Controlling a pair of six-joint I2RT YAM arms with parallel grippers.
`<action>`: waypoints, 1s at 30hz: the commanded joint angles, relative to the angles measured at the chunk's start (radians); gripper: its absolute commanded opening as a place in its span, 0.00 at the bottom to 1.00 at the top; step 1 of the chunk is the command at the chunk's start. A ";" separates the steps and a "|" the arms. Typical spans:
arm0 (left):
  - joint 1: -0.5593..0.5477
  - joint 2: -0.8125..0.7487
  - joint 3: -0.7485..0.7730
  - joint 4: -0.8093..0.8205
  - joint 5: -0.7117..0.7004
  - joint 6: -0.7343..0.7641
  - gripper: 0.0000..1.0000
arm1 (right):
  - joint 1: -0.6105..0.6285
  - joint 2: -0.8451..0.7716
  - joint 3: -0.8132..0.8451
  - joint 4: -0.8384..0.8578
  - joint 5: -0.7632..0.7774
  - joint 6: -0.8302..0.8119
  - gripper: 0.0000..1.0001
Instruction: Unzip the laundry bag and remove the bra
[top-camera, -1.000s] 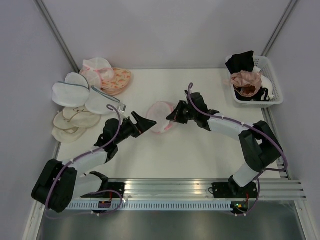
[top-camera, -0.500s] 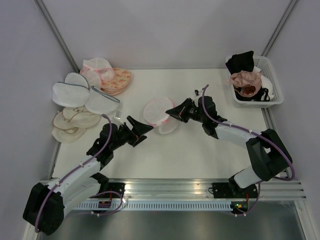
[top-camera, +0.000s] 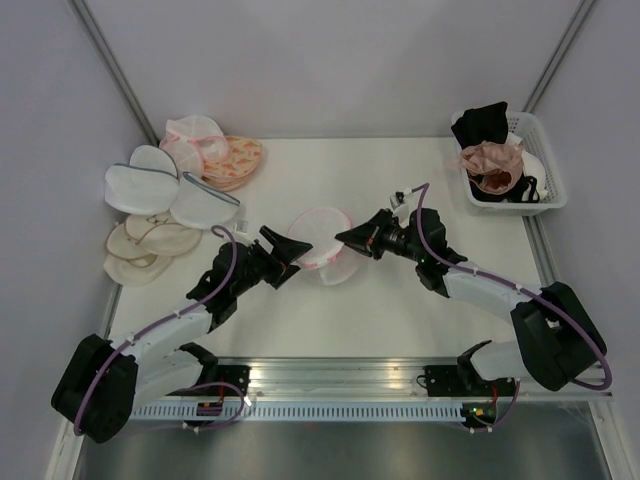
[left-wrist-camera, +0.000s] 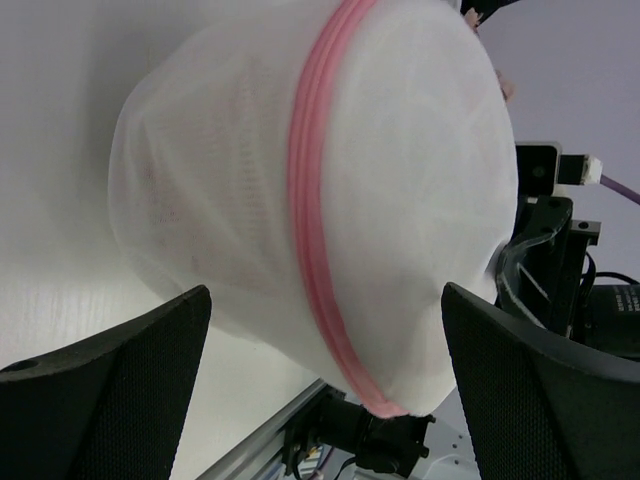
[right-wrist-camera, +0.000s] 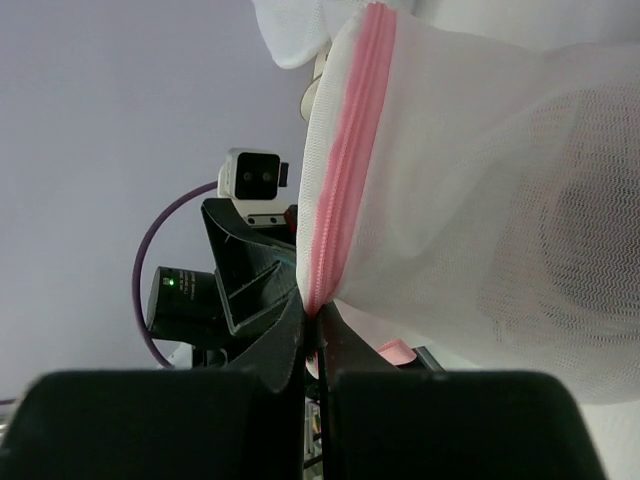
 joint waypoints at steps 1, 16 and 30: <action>-0.012 0.011 0.050 0.086 -0.055 -0.068 1.00 | 0.012 -0.039 -0.018 0.062 -0.037 0.014 0.00; -0.016 0.047 0.039 0.160 0.012 -0.072 0.21 | 0.047 -0.032 0.037 -0.184 0.027 -0.260 0.04; 0.004 0.158 0.064 0.171 0.076 -0.067 0.02 | 0.052 -0.213 0.085 -0.534 0.082 -0.643 0.79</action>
